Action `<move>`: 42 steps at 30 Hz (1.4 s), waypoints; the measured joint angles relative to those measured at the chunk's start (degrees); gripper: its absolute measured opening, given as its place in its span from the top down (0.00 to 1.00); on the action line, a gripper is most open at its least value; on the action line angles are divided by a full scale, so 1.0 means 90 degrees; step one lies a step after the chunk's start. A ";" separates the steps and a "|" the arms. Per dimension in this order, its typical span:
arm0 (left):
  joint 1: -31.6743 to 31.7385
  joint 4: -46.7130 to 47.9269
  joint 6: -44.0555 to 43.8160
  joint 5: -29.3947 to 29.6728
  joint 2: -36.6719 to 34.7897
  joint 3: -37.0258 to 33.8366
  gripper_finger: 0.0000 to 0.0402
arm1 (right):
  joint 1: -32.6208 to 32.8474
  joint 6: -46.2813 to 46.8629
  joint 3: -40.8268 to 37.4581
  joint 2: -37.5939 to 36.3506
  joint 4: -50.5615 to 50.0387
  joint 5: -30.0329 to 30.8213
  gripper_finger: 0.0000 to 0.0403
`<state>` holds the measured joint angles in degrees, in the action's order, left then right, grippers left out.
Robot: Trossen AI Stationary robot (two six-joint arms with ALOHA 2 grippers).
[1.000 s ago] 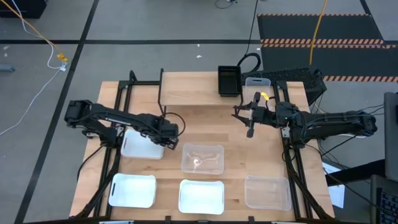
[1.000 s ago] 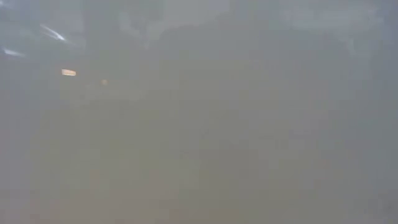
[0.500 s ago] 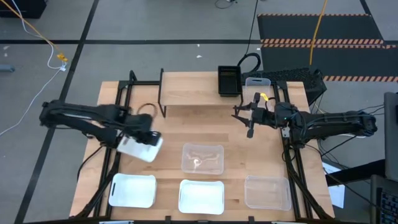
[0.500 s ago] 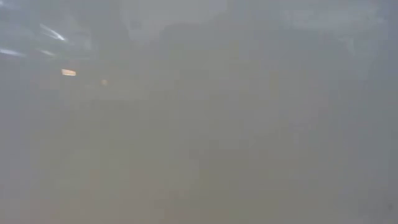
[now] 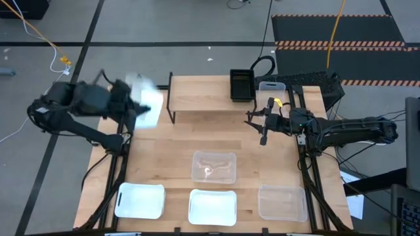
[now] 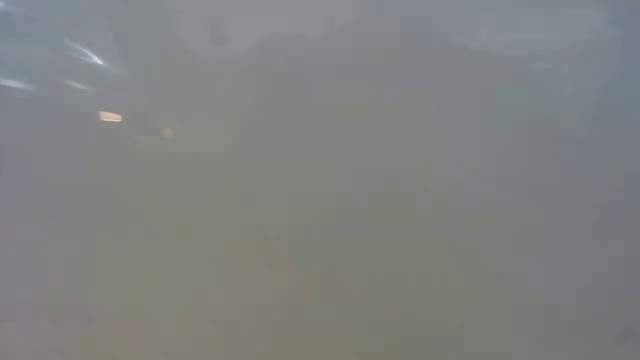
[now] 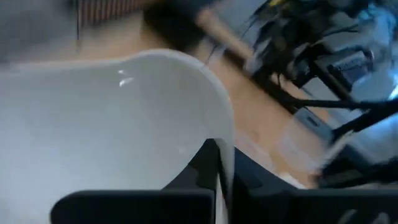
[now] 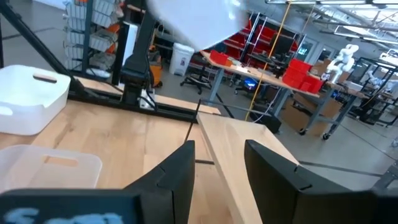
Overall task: Stack baskets on shelf by color
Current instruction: Put the top white bin on the shelf
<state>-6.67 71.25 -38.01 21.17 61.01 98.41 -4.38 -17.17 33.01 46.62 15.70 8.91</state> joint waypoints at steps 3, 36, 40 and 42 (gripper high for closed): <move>0.0217 -0.0629 0.2404 0.0072 0.0375 0.0539 0.98 | 0.0000 0.0104 0.0000 -0.0006 0.0089 0.0000 0.67; 0.3462 -0.1822 0.5935 -0.3478 0.4933 0.0792 0.96 | -0.0005 0.0335 -0.0002 -0.0023 -0.0828 0.0384 0.67; 0.3365 -0.1974 0.6122 -0.3519 0.4933 0.0792 0.97 | -0.0005 0.0333 -0.0002 -0.0023 -0.0826 0.0384 0.67; 0.3302 -0.2107 0.6181 -0.3519 0.4933 0.0792 0.97 | -0.0005 0.0333 -0.0002 -0.0023 -0.0825 0.0384 0.67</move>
<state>23.04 52.28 17.62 -10.50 105.41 105.54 -4.43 -14.17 32.99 46.41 8.28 12.36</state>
